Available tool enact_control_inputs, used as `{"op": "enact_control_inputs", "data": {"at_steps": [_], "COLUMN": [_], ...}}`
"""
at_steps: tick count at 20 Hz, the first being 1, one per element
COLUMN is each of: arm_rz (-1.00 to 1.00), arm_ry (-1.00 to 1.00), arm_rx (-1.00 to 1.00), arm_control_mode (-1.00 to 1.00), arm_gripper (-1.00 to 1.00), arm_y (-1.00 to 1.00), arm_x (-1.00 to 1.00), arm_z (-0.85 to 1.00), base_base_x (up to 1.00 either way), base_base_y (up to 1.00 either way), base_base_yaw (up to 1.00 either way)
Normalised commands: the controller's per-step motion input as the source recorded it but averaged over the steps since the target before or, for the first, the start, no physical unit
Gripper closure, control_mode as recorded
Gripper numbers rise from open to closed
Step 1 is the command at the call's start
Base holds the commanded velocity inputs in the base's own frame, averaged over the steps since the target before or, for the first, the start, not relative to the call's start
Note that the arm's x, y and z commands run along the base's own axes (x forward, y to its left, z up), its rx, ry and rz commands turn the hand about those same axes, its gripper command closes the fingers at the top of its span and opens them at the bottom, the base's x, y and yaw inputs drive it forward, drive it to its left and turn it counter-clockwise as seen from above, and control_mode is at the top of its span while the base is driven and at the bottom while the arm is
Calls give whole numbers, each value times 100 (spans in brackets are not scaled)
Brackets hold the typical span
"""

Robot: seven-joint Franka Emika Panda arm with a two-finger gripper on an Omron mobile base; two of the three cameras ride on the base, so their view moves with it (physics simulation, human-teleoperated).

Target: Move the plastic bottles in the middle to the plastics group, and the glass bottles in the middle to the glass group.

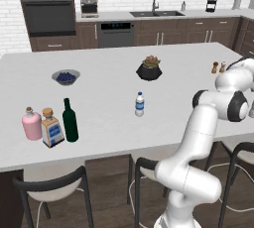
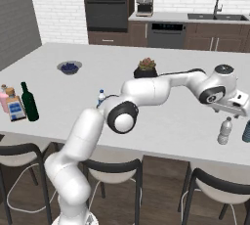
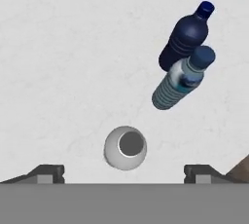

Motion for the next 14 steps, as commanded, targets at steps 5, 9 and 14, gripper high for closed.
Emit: {"op": "enact_control_inputs", "data": {"at_steps": [5,9,14], "arm_rz": [11,23,35], "arm_ry": [0,0,0], "arm_rx": [-9,-11,-6], "arm_control_mode": [-100,-100,-100], "arm_gripper": [-100,-100,-100], "arm_y": [92,100,100], "arm_x": [-45,-28,-11], "arm_z": [18,12,0], "base_base_x": [0,0,0], "base_base_y": [0,0,0], "base_base_yaw": [0,0,0]}}
